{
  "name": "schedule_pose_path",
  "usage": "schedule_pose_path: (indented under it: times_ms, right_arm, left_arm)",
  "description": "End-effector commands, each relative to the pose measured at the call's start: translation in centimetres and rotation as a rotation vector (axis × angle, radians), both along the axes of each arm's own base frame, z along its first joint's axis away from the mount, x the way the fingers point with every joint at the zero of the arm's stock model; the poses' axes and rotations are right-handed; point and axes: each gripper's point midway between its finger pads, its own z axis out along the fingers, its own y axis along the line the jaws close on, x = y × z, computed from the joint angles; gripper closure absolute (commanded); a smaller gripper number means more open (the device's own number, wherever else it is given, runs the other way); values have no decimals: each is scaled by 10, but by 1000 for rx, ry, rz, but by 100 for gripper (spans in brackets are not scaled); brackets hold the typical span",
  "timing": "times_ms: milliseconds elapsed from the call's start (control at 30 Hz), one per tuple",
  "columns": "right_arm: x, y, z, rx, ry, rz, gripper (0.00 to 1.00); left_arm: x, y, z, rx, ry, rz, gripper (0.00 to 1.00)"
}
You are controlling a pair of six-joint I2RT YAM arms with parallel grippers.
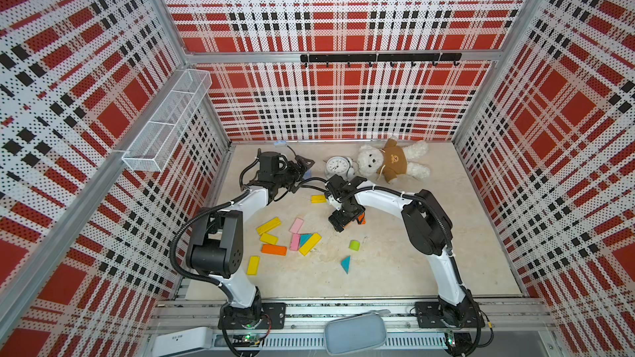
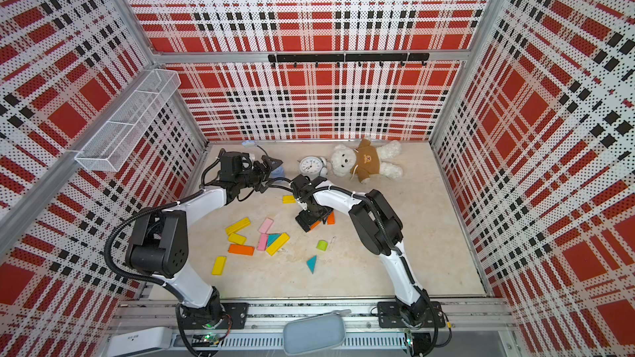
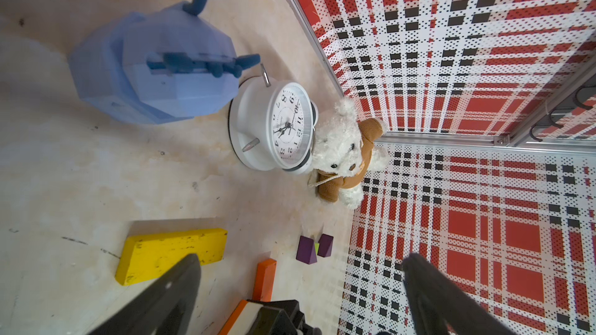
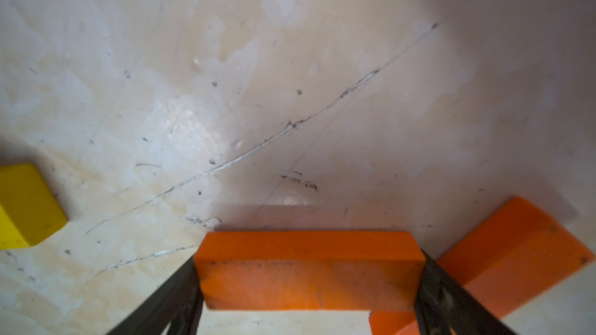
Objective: Assemble a carrot with building blocks
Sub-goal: Pick up the building block from the center of the board, then assemble the building block at the center of the board.
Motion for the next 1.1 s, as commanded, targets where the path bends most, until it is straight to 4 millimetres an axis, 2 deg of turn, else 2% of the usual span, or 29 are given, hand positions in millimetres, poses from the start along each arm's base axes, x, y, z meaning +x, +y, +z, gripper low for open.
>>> schedule_pose_path:
  times_ms: [0,133,400,567,700,800,900,1000,1033,1067]
  right_arm:
    - [5,7,35,57,-72,-26,14]
    - [8,7,55,90,-113,-50,14]
    - [2,-4,82,109,-150,-88,14]
    - [0,-21,94,95,-191,-122,14]
    - [3,-43,100,80,-211,-183,14]
    - [8,-68,103,83,-220,-258,15]
    - [14,-104,103,69,-232,-345,14]
    - [16,-139,96,54,-220,-433,14]
    - [18,-152,92,54,-217,-469,14]
    - [18,-162,88,57,-212,-497,14]
  left_arm:
    - [2,2,4,-7,-12,0,1]
    - [3,8,6,-9,-16,11,0]
    - [8,27,14,-24,-31,56,0]
    - [6,22,15,-32,-34,48,1]
    - [0,2,14,-32,-32,4,1]
    - [-8,-22,15,-27,-41,-51,0]
    - [-20,-49,16,-24,-45,-115,0]
    - [-31,-72,15,-26,-43,-173,1]
    - [-40,-88,16,-28,-45,-212,1]
    - [-44,-96,14,-27,-43,-233,0]
